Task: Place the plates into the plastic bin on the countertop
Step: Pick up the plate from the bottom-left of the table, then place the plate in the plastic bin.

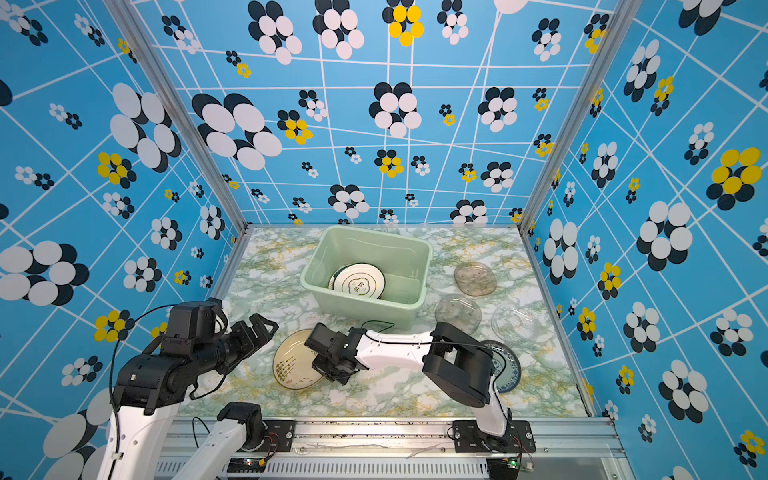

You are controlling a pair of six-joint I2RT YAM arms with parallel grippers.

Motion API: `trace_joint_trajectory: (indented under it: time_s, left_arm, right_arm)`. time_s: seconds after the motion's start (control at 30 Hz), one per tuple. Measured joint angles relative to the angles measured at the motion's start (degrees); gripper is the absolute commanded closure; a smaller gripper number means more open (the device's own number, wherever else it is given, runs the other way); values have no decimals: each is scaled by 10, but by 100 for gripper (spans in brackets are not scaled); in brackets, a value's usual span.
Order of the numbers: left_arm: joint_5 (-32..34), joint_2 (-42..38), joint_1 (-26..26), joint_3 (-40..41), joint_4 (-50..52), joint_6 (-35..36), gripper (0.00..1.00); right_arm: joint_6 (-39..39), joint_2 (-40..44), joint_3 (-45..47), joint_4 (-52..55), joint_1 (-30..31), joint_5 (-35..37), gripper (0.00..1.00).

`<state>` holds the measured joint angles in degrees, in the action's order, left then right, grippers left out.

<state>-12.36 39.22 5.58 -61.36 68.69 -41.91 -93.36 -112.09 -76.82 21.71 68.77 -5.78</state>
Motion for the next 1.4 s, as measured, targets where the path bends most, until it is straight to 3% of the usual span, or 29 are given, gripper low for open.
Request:
trace_joint_trajectory:
  time_s: [0.33, 0.63, 1.1, 1.4]
  left_arm:
    - [-115, 16, 0, 52, -27, 36, 1]
    - [-163, 16, 0, 85, -46, 55, 1]
    - [-201, 15, 13, 103, -94, 66, 0]
    - [-244, 10, 40, 122, -167, 64, 9]
  right_arm:
    - [173, 70, 34, 117, -41, -45, 100]
    - [297, 139, 38, 184, -50, -53, 100]
    - [342, 279, 85, 186, -78, -71, 100]
    - [347, 345, 87, 188, -123, -94, 100]
